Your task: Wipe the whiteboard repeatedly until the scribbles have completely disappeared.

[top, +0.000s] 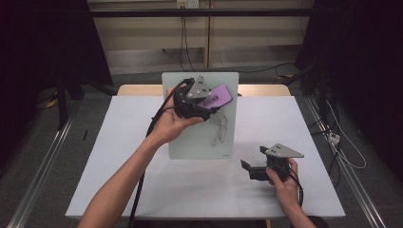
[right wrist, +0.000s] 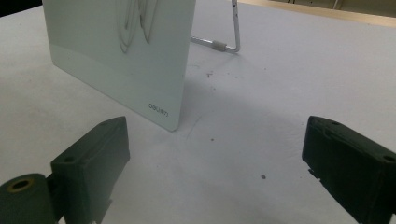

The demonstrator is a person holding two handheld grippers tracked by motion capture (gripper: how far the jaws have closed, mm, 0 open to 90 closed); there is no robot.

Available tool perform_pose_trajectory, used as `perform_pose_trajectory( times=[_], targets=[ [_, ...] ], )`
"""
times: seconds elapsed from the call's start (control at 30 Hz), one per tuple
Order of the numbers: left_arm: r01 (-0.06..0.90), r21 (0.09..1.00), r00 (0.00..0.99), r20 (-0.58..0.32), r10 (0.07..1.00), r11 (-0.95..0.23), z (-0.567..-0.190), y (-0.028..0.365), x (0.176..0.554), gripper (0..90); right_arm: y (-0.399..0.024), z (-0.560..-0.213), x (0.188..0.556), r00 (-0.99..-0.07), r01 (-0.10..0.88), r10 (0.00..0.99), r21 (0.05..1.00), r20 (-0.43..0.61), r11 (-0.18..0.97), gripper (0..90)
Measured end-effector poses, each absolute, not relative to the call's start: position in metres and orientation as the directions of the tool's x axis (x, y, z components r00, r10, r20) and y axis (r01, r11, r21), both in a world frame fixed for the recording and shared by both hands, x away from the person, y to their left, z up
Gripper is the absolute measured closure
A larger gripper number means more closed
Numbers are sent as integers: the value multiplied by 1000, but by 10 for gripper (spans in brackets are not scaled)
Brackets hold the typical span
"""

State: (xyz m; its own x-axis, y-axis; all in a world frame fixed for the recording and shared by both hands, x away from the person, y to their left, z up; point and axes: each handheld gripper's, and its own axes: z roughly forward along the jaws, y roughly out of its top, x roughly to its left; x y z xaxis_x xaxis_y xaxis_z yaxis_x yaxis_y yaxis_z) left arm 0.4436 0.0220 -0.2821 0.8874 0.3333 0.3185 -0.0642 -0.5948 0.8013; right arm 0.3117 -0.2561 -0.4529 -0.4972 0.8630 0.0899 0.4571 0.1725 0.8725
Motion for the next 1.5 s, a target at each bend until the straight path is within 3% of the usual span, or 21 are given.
perform_pose_trajectory(
  times=[0.43,0.57,0.93,1.5],
  targets=[
    [-80,770,894,336,296,-633,-305,19,434,409,-256,-453,312,-498,458,863,872,88,176,78],
    [-108,731,885,380,270,-674,-314,12,427,409,-255,-453,312,-501,457,861,872,86,179,78],
    [-102,723,913,341,225,-683,-343,2,417,409,-255,-453,311,-500,457,861,872,89,175,78],
    [-93,756,892,352,283,-648,-296,5,436,410,-255,-453,312,-503,458,859,873,97,170,78]
  ],
)
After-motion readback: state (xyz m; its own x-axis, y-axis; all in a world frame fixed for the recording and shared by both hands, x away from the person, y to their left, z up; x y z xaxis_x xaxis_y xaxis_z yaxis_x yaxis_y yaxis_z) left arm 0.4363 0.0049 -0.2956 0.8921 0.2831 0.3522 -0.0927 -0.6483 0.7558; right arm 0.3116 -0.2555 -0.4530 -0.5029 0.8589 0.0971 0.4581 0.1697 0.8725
